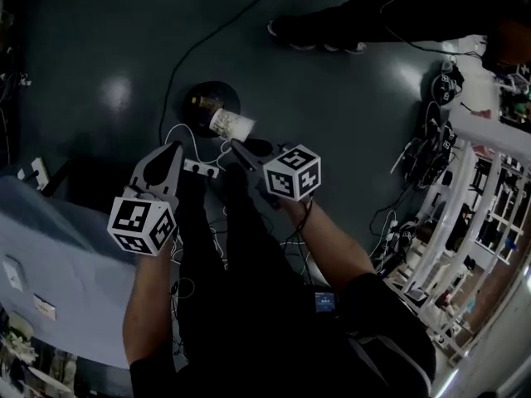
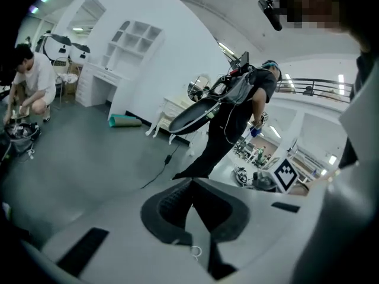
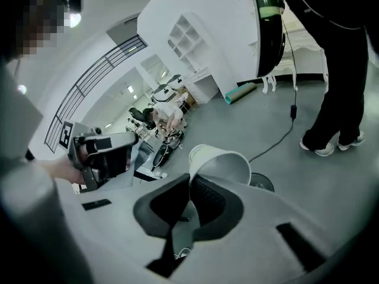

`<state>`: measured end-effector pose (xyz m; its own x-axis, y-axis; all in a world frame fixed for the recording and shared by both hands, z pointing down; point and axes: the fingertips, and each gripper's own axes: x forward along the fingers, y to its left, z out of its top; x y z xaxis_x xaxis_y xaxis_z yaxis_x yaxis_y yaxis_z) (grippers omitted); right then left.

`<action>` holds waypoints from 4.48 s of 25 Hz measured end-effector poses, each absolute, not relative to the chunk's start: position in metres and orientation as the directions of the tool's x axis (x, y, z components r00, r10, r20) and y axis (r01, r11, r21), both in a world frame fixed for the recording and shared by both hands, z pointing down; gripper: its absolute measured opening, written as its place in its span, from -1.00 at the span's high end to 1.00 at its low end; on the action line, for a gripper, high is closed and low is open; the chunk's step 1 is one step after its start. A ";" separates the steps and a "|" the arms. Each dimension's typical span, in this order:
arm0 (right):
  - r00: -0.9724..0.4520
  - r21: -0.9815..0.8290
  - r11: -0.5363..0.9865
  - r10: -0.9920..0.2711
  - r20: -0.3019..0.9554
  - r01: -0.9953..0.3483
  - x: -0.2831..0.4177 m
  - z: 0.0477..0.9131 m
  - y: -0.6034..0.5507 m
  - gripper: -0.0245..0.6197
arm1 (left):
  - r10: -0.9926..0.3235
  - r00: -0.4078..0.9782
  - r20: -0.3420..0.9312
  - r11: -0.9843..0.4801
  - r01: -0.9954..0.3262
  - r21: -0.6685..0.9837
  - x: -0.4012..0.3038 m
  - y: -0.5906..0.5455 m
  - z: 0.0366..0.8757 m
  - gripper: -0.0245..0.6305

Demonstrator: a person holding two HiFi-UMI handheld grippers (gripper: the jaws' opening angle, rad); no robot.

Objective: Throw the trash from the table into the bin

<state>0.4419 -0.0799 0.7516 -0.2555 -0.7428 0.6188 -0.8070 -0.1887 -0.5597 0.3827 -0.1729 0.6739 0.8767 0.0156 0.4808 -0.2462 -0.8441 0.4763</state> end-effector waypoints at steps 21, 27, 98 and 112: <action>-0.344 -0.549 -0.191 -0.603 0.720 -0.814 0.447 1.021 -0.079 0.89 | 0.009 0.820 0.572 -0.748 -0.374 0.548 0.396 -0.138 0.943 0.88; -0.301 -0.470 -0.213 -0.534 0.790 -0.857 0.440 1.061 -0.067 0.89 | -0.003 0.815 0.580 -0.723 -0.402 0.561 0.389 -0.132 0.964 0.88; -0.714 -0.375 0.608 -0.613 0.337 -0.700 0.016 0.437 -0.066 0.91 | -0.709 0.665 0.235 -0.589 -0.741 0.321 -0.093 -0.025 0.399 0.89; -0.830 -0.338 0.762 -0.462 0.313 -0.552 -0.166 0.404 -0.072 0.91 | -0.874 0.451 0.178 -0.393 -0.874 0.286 -0.295 -0.004 0.378 0.89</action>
